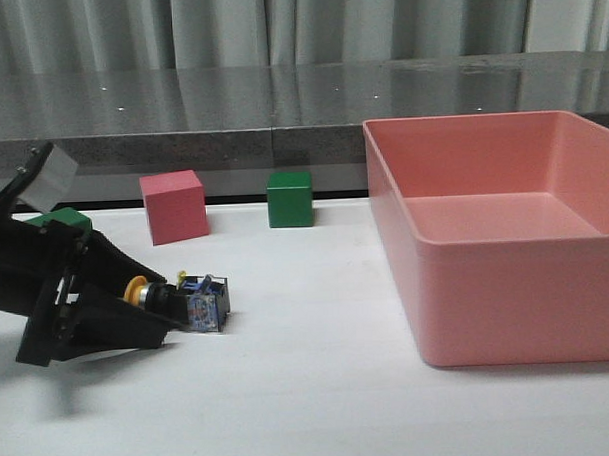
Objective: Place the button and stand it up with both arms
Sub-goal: 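Grasp the button near its yellow cap with the left gripper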
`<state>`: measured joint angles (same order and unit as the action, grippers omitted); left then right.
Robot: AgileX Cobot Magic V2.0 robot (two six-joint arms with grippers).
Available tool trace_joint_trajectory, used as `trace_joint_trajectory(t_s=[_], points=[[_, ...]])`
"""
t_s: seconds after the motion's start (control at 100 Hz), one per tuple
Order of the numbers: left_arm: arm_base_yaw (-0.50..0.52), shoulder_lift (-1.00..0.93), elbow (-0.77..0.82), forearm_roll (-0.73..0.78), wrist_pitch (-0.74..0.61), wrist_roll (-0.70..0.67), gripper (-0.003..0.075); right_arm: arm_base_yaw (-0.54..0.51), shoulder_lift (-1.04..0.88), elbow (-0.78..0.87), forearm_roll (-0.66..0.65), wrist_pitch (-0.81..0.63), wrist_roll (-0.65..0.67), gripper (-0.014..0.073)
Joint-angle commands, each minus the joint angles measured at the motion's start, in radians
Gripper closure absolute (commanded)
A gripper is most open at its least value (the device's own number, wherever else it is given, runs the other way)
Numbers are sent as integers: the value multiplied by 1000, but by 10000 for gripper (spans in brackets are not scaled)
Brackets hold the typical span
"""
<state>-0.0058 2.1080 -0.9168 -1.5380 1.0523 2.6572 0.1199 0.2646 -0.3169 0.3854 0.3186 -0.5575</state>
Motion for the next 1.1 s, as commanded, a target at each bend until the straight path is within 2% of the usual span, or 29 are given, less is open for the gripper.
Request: trace_joint_trajectory(t_s=[0.0, 0.27, 0.48, 0.53, 0.56, 0.69, 0.75, 0.82, 0.95, 1.09], points=[[-6, -39, -18, -41, 72, 4, 335, -5, 7, -26, 18, -64, 3, 655], [-4, -41, -18, -41, 67, -1, 742, -5, 7, -26, 18, -64, 3, 655], [-4, -144, -37, 31, 57, -160, 739, -5, 7, -26, 18, -64, 3, 655], [-4, -192, -61, 85, 25, -268, 739, -5, 7, -26, 18, -64, 3, 655], [-7, -222, -79, 128, -2, -379, 739, -5, 7, -26, 18, -64, 3, 655], [-29, -358, -199, 452, -115, -864, 739, -5, 7, -26, 18, -64, 3, 655], [-46, -400, -281, 611, -97, -1076, 739, -5, 7, -26, 18, -64, 3, 655], [-73, -424, -385, 802, -31, -1257, 739, -5, 7, -26, 18, -64, 3, 655], [-152, -420, -571, 1106, 103, -1471, 740, -5, 7, -26, 18, -64, 3, 655], [-274, -413, -652, 1385, 100, -1593, 740, -5, 7, -26, 18, -64, 3, 655]])
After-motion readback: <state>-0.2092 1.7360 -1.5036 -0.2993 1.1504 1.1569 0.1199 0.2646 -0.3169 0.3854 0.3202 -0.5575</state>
